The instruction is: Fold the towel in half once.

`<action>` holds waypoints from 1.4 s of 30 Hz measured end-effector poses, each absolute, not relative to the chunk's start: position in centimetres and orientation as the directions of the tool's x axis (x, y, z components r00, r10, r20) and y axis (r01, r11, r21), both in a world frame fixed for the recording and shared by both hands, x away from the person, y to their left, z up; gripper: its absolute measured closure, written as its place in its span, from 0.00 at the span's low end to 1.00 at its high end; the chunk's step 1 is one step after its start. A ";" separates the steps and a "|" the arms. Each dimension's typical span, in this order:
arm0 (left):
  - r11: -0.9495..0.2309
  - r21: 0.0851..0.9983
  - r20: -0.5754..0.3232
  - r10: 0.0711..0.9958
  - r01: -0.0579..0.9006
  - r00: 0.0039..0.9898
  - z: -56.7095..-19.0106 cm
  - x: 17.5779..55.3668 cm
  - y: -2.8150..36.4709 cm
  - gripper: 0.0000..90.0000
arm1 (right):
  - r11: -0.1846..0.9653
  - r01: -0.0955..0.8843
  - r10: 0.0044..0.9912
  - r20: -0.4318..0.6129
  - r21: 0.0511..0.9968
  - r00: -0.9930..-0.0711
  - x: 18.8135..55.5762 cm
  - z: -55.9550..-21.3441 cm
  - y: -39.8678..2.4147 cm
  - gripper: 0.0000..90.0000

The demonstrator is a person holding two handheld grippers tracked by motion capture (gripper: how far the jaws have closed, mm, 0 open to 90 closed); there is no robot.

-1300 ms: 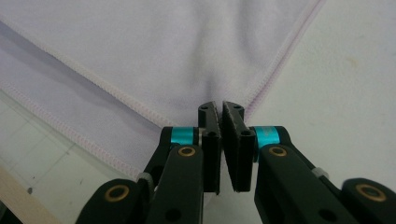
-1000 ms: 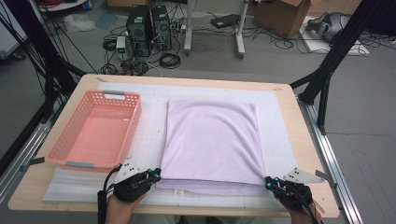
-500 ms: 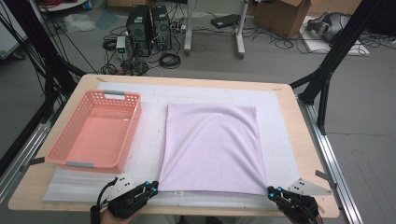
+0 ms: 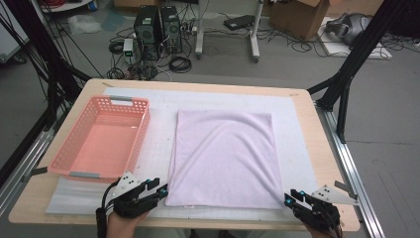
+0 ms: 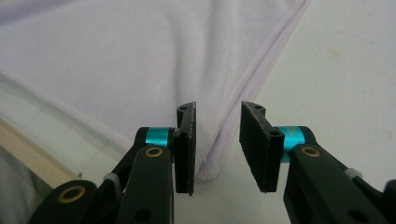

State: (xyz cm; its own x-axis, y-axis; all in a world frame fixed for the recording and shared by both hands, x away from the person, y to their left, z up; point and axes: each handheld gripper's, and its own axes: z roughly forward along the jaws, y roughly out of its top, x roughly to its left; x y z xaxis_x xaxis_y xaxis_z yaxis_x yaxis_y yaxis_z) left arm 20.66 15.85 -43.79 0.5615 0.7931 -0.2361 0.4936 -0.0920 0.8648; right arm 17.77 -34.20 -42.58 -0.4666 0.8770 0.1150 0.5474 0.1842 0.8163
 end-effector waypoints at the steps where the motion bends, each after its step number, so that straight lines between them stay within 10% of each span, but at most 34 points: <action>1: -0.095 0.865 -0.231 0.795 0.492 0.560 -43.9 20.8 15.8 0.68 | 0.180 0.544 0.878 0.115 0.820 -0.464 17.9 -42.5 -34.2 0.73; 30: -0.191 0.828 -0.155 0.826 0.528 0.542 -44.9 32.6 12.3 0.73 | 0.207 0.548 0.883 0.086 0.811 -0.461 25.9 -42.7 -35.2 0.69; 42: -0.229 0.807 -0.071 0.877 0.544 0.476 -44.9 32.7 11.8 0.95 | 0.205 0.550 0.888 0.082 0.810 -0.452 25.1 -42.7 -35.2 0.68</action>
